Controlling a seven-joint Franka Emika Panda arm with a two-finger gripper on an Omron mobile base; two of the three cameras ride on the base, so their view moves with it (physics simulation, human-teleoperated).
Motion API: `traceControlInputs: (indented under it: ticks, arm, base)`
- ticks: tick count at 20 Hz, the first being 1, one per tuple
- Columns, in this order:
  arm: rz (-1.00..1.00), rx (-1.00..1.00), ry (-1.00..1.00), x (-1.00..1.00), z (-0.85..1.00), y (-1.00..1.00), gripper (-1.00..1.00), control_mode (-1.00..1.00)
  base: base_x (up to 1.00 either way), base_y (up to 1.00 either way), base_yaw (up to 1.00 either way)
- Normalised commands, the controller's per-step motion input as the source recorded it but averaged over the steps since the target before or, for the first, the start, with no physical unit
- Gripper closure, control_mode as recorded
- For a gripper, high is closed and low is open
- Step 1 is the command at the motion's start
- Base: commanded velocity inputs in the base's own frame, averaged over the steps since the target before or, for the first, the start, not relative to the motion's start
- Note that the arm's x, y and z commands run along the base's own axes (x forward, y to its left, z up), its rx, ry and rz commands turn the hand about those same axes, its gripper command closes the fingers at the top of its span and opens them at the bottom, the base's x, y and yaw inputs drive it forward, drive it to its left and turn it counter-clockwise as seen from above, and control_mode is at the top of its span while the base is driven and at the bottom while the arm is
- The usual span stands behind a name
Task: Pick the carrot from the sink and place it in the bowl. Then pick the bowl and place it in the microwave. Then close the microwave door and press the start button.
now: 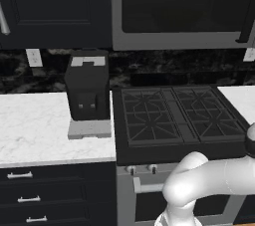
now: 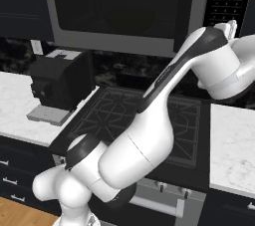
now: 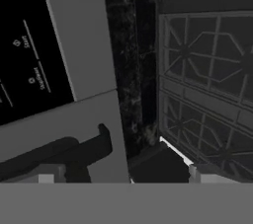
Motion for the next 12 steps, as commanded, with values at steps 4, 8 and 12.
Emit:
traceControlInputs:
  ticks: [4, 8, 12]
  arm:
    - [0.0, 0.09, 0.0, 0.23, 0.0, -0.27, -1.0, -1.0]
    - [0.0, 0.09, 0.0, 0.21, 0.0, -0.19, -1.0, -1.0]
    - [0.0, 0.09, 0.0, 0.16, 0.04, -0.13, -1.0, -1.0]
  base:
    - [0.0, 0.0, 0.0]
    - [0.0, 0.0, 0.0]
    - [0.0, 0.0, 0.0]
